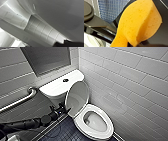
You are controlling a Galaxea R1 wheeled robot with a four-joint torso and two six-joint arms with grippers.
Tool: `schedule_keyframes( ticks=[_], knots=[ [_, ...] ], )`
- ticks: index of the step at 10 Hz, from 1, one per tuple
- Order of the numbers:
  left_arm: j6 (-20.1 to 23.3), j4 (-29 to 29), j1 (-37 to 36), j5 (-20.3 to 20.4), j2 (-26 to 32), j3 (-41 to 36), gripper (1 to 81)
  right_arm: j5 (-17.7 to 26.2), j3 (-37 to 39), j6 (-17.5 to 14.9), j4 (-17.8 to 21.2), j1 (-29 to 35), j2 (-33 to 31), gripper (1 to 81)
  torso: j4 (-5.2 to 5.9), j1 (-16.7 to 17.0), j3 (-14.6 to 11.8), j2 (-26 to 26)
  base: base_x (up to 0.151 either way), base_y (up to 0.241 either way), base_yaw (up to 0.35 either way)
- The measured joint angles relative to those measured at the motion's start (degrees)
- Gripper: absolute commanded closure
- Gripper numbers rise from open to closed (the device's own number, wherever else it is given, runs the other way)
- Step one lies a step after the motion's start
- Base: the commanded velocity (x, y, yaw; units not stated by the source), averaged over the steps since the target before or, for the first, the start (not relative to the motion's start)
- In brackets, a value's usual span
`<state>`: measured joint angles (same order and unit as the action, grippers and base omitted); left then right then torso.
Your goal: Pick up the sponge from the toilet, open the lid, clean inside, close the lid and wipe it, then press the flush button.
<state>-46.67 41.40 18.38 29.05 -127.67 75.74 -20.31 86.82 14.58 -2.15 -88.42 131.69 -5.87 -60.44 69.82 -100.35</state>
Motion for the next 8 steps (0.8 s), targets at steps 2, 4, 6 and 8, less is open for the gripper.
schedule_keyframes(
  ticks=[2,4,6,8],
  knots=[
    [0.72,-1.72,0.33,-1.27,2.58,-1.88,1.0,-0.05,0.39,0.0,-0.05,0.02,1.13,81.1,-0.06,0.0,0.0,0.0,0.0,0.0,0.0],
    [3.1,-3.51,0.71,-3.25,6.17,-5.1,1.0,-0.06,0.57,0.0,-0.05,0.85,1.18,81.1,-0.06,0.0,0.0,0.0,0.0,0.0,0.0],
    [11.19,-6.68,1.4,-5.35,7.69,-8.61,1.0,-0.11,0.61,-0.02,-0.06,1.29,1.63,81.1,-0.06,0.0,0.0,0.0,0.0,0.0,0.0],
    [12.39,-9.46,1.9,-6.01,13.62,-8.02,1.0,-0.05,0.69,0.0,-0.11,1.29,1.62,81.1,-0.04,0.0,0.0,0.0,0.0,0.0,0.0]
  ],
)
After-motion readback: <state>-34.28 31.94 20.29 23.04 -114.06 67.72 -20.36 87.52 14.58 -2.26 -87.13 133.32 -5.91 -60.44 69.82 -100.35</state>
